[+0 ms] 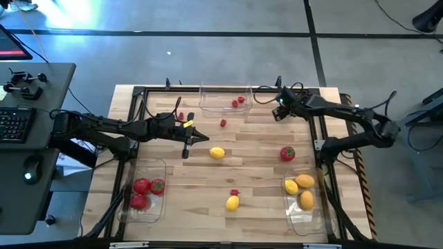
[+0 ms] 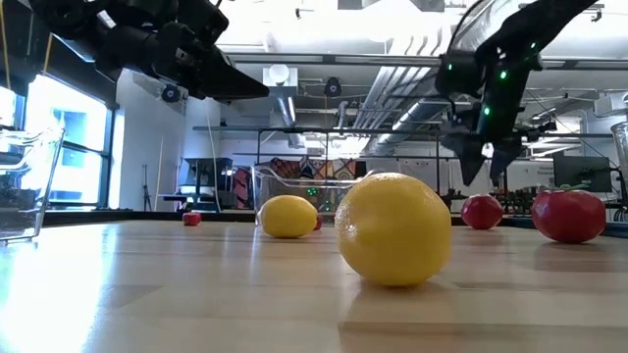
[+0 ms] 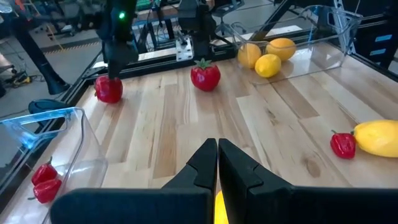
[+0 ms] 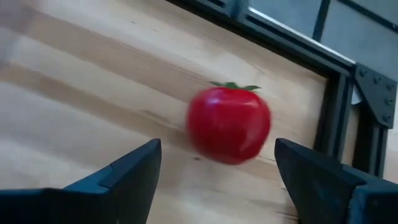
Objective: Sort produce into baskets
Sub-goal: Put the red tomato in the bottom left transparent bin
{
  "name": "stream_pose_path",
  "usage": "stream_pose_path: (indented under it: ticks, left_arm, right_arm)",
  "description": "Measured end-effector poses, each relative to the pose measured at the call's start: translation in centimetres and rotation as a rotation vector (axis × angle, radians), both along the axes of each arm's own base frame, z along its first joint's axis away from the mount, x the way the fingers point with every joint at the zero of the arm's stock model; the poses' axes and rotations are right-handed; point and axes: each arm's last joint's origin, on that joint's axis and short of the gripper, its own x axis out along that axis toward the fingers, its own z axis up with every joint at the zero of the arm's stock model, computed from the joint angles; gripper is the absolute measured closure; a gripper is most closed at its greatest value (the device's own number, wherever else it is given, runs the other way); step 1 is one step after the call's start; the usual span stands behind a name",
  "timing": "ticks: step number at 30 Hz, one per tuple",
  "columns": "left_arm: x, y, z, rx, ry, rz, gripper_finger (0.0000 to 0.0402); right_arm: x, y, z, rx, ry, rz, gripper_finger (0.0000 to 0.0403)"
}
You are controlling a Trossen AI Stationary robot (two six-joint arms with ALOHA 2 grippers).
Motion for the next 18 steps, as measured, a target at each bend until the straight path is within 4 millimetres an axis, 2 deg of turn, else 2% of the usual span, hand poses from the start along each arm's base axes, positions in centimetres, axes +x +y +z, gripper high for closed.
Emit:
stream_pose_path:
  ticks: [4,8,18]
  left_arm:
    - [0.0,0.0,0.0,0.024,0.0,-0.007,0.0399]
    - [0.0,0.0,0.0,0.026,0.0,-0.008,0.0399]
    - [0.0,0.0,0.0,0.026,0.0,-0.009,0.0399]
  right_arm:
    - [-0.4,-1.8,-1.2,0.034,0.03,-0.04,0.0098]
    - [-0.4,-3.3,-2.2,0.065,-0.013,-0.045,0.0097]
    - [-0.5,-5.2,-4.1,0.088,0.015,-0.074,0.0097]
